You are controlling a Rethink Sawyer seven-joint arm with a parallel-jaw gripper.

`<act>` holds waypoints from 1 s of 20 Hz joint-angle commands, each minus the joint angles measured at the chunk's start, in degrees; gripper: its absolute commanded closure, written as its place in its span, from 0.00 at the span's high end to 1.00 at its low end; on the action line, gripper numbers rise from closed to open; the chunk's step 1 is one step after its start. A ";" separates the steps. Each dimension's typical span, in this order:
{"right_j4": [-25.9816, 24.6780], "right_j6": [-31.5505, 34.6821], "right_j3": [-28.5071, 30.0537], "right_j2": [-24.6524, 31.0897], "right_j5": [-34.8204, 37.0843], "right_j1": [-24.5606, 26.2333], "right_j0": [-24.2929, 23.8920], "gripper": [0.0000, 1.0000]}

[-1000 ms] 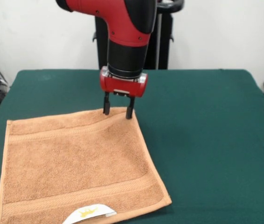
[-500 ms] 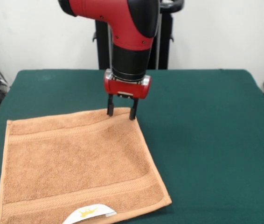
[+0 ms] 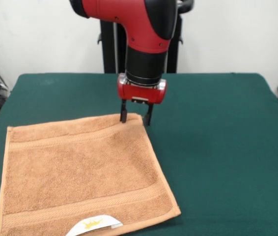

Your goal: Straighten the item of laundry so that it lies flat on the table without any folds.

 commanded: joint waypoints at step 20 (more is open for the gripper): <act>-1.48 2.74 2.96 5.93 6.18 -5.82 -0.72 1.00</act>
